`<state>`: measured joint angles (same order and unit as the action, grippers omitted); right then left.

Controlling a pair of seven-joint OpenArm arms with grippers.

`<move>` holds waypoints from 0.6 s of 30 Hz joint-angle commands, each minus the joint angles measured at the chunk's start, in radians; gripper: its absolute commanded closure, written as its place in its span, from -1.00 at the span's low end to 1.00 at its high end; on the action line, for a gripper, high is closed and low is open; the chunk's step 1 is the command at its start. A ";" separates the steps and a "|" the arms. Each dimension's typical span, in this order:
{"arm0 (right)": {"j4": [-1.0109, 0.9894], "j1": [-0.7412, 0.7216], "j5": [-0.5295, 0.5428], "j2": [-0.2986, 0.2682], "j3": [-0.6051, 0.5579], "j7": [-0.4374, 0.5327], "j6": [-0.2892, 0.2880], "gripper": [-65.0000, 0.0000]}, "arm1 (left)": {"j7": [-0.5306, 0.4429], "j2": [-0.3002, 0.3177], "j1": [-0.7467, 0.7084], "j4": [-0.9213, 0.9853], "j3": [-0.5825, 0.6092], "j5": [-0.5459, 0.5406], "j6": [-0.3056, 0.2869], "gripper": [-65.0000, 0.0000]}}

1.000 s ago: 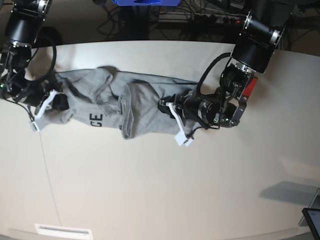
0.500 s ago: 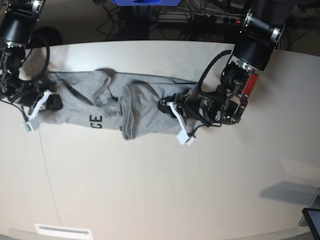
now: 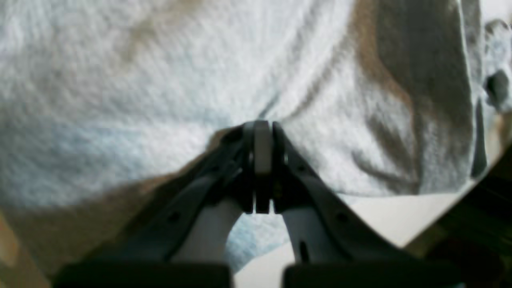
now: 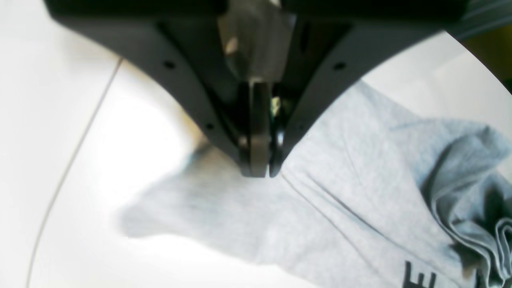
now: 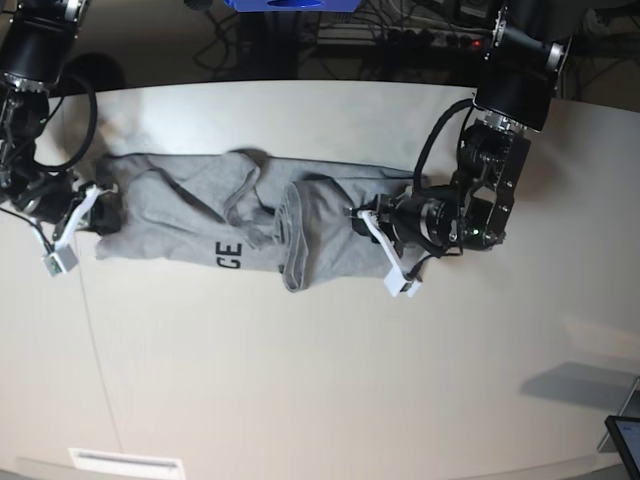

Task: Fold the T-shirt properly
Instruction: 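Pull the folded edge outward with the left gripper to flatten it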

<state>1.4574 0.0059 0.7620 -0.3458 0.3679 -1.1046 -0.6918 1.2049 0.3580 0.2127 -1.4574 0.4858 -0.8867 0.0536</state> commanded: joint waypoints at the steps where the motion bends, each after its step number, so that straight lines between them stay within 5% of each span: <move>1: 0.019 -0.013 0.015 -0.017 0.007 0.013 -0.006 1.00 | 0.049 0.022 -0.009 0.007 -0.005 0.125 0.042 1.00; 18: 0.018 -0.014 0.020 -0.009 0.010 0.021 -0.006 1.00 | 0.072 -0.020 -0.075 -0.227 -0.075 0.117 0.041 0.92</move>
<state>1.4574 0.0063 0.7589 -0.3428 0.3702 -1.1046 -0.6914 1.2869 0.3294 0.1207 -1.6657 0.4179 -0.7639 0.0978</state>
